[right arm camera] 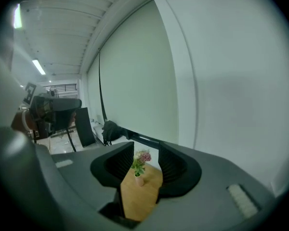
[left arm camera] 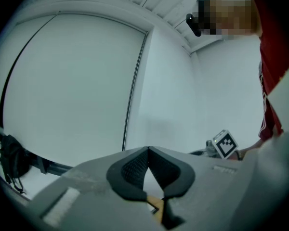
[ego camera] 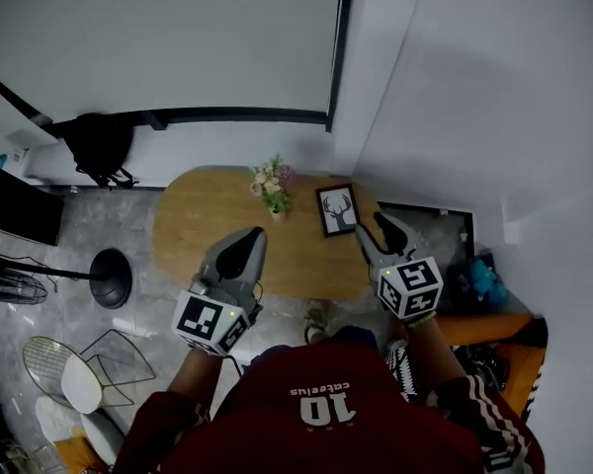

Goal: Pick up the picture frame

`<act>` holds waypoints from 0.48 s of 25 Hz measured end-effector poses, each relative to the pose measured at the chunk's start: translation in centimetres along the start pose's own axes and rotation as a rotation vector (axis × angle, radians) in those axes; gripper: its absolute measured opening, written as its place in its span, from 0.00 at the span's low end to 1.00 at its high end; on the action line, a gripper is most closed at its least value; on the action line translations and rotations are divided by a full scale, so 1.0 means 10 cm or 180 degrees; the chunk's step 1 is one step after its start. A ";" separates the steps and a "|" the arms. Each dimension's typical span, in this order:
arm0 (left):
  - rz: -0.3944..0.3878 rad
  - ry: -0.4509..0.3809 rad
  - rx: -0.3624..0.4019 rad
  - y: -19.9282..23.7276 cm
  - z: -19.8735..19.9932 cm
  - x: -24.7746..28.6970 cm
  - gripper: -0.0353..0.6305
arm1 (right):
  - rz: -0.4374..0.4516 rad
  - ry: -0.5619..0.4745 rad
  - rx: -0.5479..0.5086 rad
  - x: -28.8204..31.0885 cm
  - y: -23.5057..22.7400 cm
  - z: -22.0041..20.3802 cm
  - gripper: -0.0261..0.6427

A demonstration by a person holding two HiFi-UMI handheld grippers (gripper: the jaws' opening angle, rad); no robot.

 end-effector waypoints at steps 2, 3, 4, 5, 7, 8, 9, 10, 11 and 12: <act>-0.0004 0.0057 0.0060 0.04 -0.03 0.11 0.05 | 0.0011 0.0094 0.0010 0.21 -0.08 -0.13 0.26; -0.0012 0.0085 0.0090 0.07 -0.05 0.17 0.05 | 0.0019 0.0142 0.0002 0.32 -0.13 -0.20 0.26; -0.0021 0.0109 0.0099 0.09 -0.08 0.24 0.05 | 0.0024 0.0186 -0.0007 0.44 -0.17 -0.28 0.26; -0.0026 0.0137 0.0086 0.12 -0.10 0.32 0.05 | 0.0024 0.0226 -0.0013 0.56 -0.22 -0.36 0.26; -0.0027 0.0209 0.0016 0.17 -0.15 0.46 0.05 | 0.0028 0.0316 -0.0009 0.80 -0.33 -0.54 0.26; -0.0030 0.0222 -0.0027 0.19 -0.17 0.53 0.05 | 0.0038 0.0362 -0.0001 0.92 -0.38 -0.64 0.26; -0.0035 0.0223 -0.0066 0.20 -0.20 0.60 0.05 | 0.0054 0.0407 0.0011 1.03 -0.43 -0.74 0.26; -0.0038 0.0241 -0.0092 0.22 -0.25 0.66 0.05 | 0.0071 0.0454 0.0028 1.14 -0.48 -0.86 0.26; -0.0036 0.0290 -0.0097 0.24 -0.30 0.72 0.05 | 0.0083 0.0506 0.0046 1.25 -0.51 -0.97 0.26; -0.0033 0.0346 -0.0078 0.27 -0.35 0.76 0.05 | 0.0091 0.0564 0.0061 1.36 -0.55 -1.10 0.26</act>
Point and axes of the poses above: the fingertips, and each gripper's own axes: x forward along the fingers, y to its left, z out of its top, the point moved 7 cm from there along -x, backward along the fingers, and after that the axes turned 3 degrees about -z, right-handed, at the moved point
